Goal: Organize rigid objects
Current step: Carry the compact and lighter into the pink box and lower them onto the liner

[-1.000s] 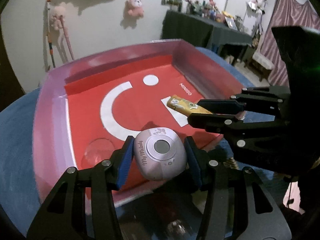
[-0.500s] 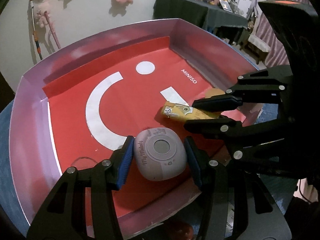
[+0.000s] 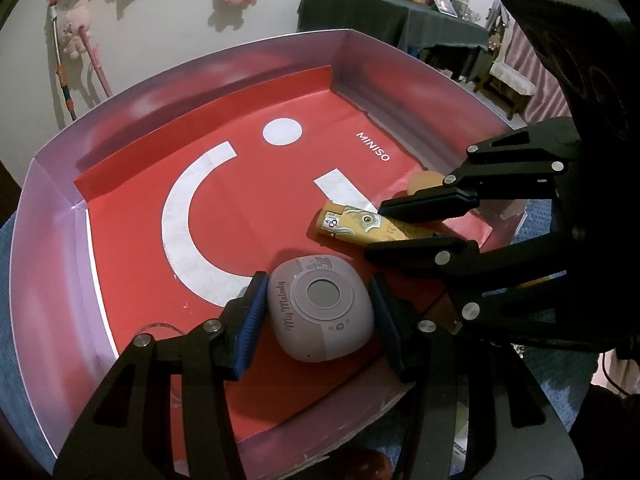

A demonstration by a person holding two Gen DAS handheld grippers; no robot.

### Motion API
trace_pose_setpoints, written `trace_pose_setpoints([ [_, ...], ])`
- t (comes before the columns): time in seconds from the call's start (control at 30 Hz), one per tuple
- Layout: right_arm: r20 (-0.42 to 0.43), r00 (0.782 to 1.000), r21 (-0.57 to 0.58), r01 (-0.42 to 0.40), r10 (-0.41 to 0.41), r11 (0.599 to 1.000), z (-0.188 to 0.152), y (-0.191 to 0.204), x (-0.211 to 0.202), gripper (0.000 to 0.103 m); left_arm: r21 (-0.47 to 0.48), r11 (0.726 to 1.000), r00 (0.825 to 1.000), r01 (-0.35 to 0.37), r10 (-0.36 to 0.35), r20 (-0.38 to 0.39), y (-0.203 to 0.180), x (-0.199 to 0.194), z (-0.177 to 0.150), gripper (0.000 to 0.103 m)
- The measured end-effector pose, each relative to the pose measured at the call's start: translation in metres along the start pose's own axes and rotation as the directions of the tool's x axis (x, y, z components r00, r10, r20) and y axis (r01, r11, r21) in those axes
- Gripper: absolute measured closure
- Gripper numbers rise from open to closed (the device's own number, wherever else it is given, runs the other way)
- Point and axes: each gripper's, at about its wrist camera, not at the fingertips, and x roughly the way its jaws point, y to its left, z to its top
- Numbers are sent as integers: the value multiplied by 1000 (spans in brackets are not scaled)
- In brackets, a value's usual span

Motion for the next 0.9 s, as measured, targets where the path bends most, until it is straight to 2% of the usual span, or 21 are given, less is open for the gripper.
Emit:
trace_pose_setpoints([
  [0.43, -20, 1000, -13, -9, 9, 1000, 6, 0, 5, 78, 13, 1000, 1000, -9, 9, -4, -2, 0, -1, 54],
  [0.9, -25, 1000, -27, 1, -1, 1000, 7, 2, 7, 78, 12, 1000, 1000, -17, 17, 11, -1, -2, 0, 46],
])
